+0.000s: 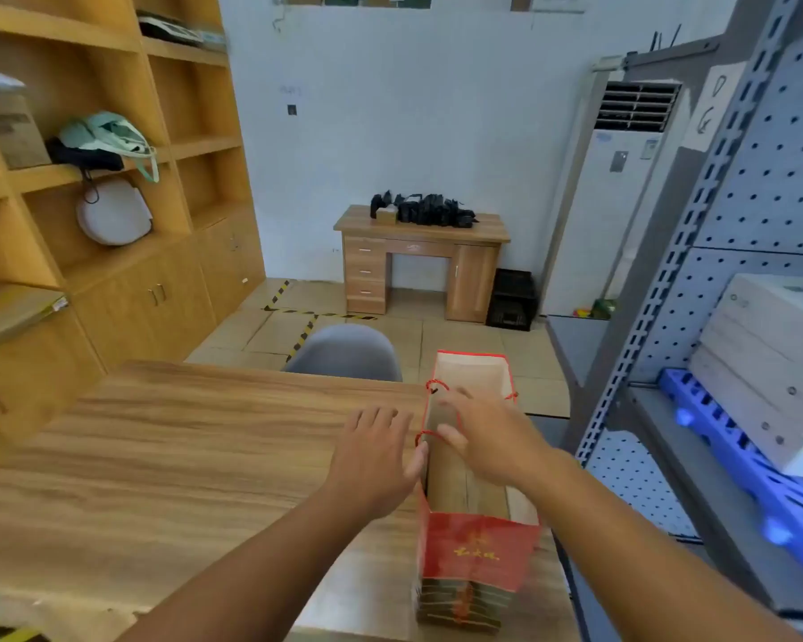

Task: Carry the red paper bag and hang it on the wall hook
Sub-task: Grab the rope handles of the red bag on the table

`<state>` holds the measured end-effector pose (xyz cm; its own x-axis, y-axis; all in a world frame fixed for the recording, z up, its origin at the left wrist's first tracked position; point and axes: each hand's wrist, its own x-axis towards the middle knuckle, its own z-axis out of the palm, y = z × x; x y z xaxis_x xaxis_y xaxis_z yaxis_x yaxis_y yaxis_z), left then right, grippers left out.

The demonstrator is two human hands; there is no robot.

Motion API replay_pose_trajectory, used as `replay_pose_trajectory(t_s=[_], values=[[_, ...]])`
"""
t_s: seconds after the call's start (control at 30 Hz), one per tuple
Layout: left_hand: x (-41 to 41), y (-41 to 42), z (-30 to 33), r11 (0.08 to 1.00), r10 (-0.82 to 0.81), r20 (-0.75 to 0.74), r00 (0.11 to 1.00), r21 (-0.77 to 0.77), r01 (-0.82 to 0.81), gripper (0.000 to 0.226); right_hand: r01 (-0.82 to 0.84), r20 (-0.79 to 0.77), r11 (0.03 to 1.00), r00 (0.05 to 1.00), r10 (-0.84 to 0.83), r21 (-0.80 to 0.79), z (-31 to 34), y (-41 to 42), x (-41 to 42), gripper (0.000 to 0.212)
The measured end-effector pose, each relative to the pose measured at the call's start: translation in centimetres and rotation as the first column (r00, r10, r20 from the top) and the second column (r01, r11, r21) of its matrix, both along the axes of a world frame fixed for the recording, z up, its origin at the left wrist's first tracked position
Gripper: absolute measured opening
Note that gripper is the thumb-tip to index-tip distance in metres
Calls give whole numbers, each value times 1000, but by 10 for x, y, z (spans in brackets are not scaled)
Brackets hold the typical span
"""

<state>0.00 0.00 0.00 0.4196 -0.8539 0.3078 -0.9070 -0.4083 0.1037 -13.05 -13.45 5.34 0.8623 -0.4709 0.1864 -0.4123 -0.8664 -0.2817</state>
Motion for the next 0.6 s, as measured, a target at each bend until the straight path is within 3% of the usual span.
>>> replay_pose_trajectory(t_s=[0.13, 0.4, 0.6], values=[[6, 0, -3, 999, -12, -13, 1000, -53, 11, 53, 100, -397, 995, 912, -104, -31, -48, 1, 13, 42], [16, 7, -14, 998, -3, -11, 1000, -65, 3, 51, 127, -497, 992, 861, -113, -5, -73, -7, 30, 46], [19, 10, -20, 999, 15, -26, 1000, -46, -16, 53, 178, -454, 978, 884, -112, 106, -82, -1, 34, 39]])
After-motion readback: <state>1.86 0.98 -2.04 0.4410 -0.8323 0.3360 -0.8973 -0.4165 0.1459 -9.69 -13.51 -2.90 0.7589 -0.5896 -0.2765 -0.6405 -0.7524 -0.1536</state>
